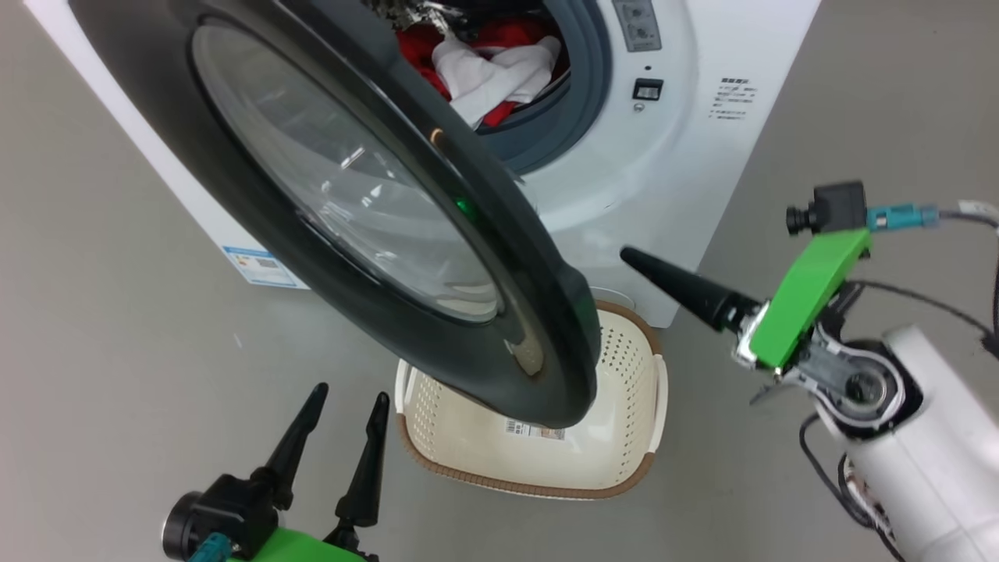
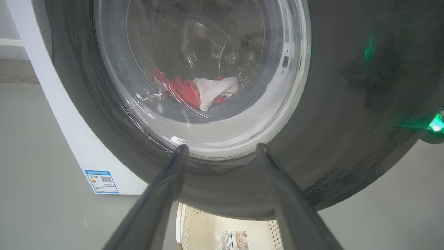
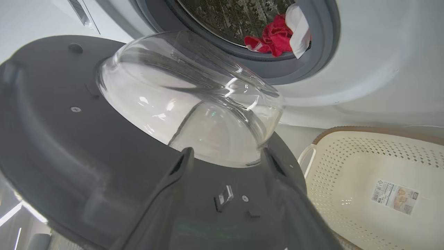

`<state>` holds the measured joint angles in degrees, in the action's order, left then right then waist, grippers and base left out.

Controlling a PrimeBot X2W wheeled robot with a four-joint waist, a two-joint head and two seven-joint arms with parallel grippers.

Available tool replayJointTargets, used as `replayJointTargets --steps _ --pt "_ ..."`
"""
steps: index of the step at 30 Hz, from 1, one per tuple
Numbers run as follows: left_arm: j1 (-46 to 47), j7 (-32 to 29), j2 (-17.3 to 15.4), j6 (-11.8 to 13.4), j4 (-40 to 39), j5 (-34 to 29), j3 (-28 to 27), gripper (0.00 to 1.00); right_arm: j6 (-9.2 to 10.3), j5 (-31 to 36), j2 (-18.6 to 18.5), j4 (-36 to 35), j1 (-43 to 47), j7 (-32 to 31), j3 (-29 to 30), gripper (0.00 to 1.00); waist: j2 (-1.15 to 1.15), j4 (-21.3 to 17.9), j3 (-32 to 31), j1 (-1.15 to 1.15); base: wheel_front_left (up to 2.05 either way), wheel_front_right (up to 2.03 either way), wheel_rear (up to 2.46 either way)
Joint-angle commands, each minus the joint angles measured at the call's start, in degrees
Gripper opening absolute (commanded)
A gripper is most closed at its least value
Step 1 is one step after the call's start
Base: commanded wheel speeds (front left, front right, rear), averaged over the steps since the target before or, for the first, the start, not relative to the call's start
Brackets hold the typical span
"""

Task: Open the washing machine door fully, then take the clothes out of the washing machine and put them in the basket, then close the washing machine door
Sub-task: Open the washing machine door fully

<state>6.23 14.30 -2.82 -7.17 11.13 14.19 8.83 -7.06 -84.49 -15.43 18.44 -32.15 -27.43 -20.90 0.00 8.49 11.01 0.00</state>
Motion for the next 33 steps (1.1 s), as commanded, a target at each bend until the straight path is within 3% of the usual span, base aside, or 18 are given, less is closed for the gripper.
replayJointTargets --steps 1,8,16,28,33 --pt "0.09 0.70 -0.89 -0.32 -1.31 0.19 -2.02 1.00 -0.43 1.50 -0.31 -1.28 2.15 1.59 -1.17 1.00 0.00 -0.87 -0.78 0.00 0.00 0.00 0.00" --pt "-1.08 0.70 -1.49 -0.32 -1.19 0.38 -3.31 1.00 -0.43 5.33 -2.31 -2.46 7.98 7.53 -4.66 1.00 0.00 -3.04 -2.16 0.00 0.00 0.00 0.00" --pt "-2.85 0.70 -1.68 -0.32 -1.16 0.47 -5.90 1.00 -0.43 9.14 -5.36 -3.55 14.18 18.44 -7.54 1.00 0.00 -5.84 -3.52 0.00 0.00 0.00 0.00" --pt "-4.35 0.70 -1.97 -0.32 -0.26 0.11 -7.96 1.00 -0.43 18.77 -9.02 3.07 18.43 37.65 -16.94 1.00 0.00 -7.68 -4.94 0.00 0.00 0.00 0.00" --pt "-4.86 0.70 -1.95 -0.32 -0.06 -0.19 -8.78 1.00 -0.43 22.14 -8.67 5.71 18.61 42.11 -16.31 1.00 0.00 -8.31 -5.45 0.00 0.00 0.00 0.00"
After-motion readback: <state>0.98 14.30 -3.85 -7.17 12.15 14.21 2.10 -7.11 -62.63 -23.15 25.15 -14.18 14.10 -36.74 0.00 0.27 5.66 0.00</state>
